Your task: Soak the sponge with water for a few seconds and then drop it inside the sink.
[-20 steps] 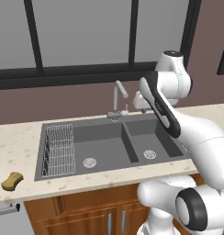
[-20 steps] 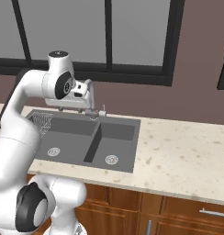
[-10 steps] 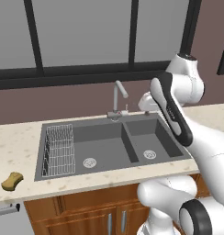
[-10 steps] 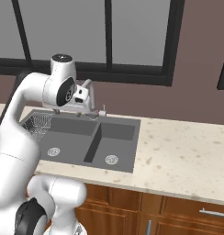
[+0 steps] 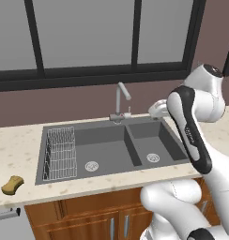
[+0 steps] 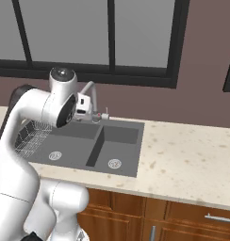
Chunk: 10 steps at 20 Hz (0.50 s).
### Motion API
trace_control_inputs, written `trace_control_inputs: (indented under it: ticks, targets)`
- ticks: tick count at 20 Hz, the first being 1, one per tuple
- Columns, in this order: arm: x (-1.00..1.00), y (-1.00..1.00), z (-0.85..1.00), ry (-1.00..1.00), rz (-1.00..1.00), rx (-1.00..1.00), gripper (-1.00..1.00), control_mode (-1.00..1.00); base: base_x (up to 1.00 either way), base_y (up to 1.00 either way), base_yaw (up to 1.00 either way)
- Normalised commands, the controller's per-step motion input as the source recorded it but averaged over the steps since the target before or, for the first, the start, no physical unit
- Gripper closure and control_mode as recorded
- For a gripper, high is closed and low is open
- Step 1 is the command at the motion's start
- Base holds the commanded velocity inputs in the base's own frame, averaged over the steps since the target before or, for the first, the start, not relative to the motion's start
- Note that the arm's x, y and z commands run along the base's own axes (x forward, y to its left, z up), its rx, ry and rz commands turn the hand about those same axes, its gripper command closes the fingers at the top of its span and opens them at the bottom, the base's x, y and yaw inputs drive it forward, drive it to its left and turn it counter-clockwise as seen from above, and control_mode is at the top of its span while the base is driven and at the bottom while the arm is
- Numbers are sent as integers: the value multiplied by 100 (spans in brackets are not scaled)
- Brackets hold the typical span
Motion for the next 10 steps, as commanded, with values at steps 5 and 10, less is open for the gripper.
trace_control_inputs:
  ticks: [5,10]
  targets:
    - [-1,-15,0,-36,1,4,-100,-100,0,0,0]
    - [-3,-25,0,-33,0,5,-100,-100,0,0,0]
